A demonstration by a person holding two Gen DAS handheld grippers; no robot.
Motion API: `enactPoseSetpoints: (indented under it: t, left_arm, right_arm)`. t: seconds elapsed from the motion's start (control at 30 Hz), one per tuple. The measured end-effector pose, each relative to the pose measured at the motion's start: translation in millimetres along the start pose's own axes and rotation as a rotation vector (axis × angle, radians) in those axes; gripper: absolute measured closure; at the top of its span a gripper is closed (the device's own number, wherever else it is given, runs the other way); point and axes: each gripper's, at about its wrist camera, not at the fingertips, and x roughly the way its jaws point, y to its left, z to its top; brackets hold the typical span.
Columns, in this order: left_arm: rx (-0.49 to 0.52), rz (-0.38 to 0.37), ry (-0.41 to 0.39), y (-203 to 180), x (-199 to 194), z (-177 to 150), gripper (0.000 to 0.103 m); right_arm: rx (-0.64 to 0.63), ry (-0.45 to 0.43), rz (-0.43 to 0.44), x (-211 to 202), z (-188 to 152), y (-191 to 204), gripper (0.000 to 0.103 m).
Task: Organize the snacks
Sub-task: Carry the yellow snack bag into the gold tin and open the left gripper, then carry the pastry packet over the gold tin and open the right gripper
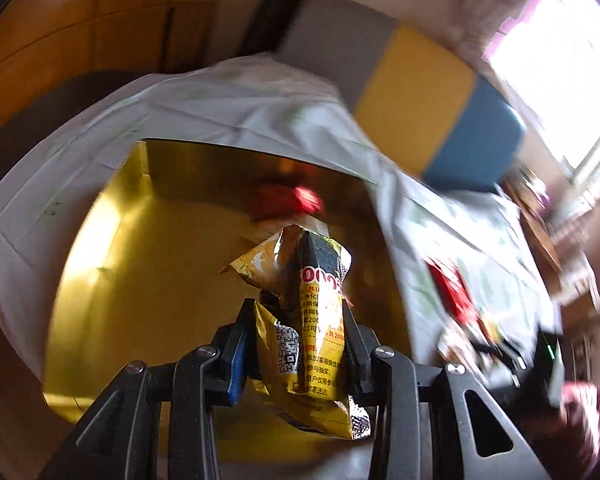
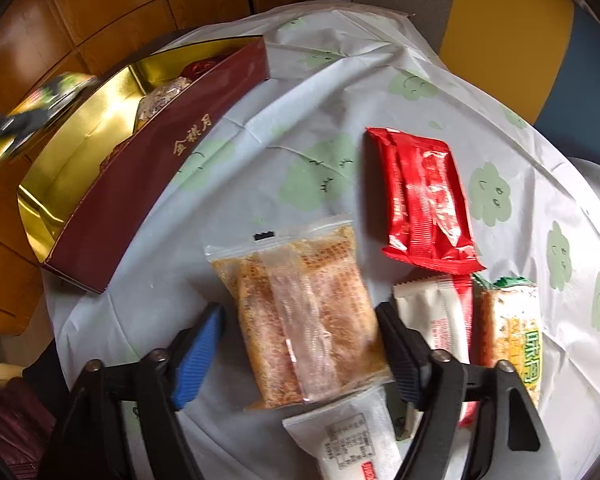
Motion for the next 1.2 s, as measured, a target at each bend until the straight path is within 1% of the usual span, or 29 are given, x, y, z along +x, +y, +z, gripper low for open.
enactPoseSetpoints:
  t: [0.07,0.2,0.27,0.33,0.4,0.47,0.5,0.53,0.6,0.7,0.87,0.93,1.07,1.2]
  left_arm:
    - [-0.034,0.027,0.010,12.0,13.9,14.3,0.065]
    - [-0.066,0.077,0.010,26.3,44.0,42.5,0.065]
    - [-0.083,0.097,0.006,31.6,54.5,52.2,0.065]
    - [-0.081,0.102,0.023,33.9,67.6,61.0,0.065]
    - [-0.082,0.116,0.041,34.9,80.0,67.0,0.064]
    - [-0.091,0.137,0.054,36.9,92.9,72.9,0.061]
    - [-0.099,0.135,0.063,38.6,98.2,74.5,0.058]
    - [-0.115,0.133,0.065,41.4,102.0,75.6,0.055]
    - [-0.126,0.146,0.051,44.0,102.8,77.2,0.049]
    - [-0.107,0.156,0.022,42.7,93.3,78.2,0.042]
    - [-0.047,0.233,-0.051,29.4,58.6,64.6,0.042]
    - [-0.002,0.245,-0.083,19.4,42.3,53.9,0.042]
    - [0.074,0.236,-0.146,-1.2,9.2,24.6,0.042]
    - [0.143,0.237,-0.173,-19.6,-15.1,-5.6,0.042]
  right_arm:
    - [-0.001,-0.001,-0.003,0.3,0.4,0.8,0.020]
    - [0.026,-0.010,0.016,0.1,1.4,-2.8,0.020]
    - [0.047,-0.015,0.029,-0.4,2.3,-5.3,0.020]
    - [0.056,-0.016,0.031,-0.1,3.2,-6.0,0.020]
    - [0.046,-0.016,0.020,0.4,3.5,-4.5,0.020]
    - [0.036,-0.018,0.004,1.1,3.6,-2.2,0.021]
    - [0.028,-0.022,-0.009,0.9,3.4,-0.9,0.025]
    - [0.018,-0.028,-0.024,0.6,3.6,-0.2,0.031]
    - [0.015,-0.036,-0.027,0.1,3.9,-1.0,0.036]
    - [0.004,-0.041,-0.038,0.4,3.8,0.6,0.038]
    - [0.006,-0.041,-0.045,0.0,3.4,0.5,0.038]
    - [0.009,-0.040,-0.047,-0.2,2.9,0.9,0.038]
    - [0.023,-0.040,-0.046,0.5,2.9,0.2,0.038]
    - [0.035,-0.039,-0.029,0.7,2.4,-3.0,0.037]
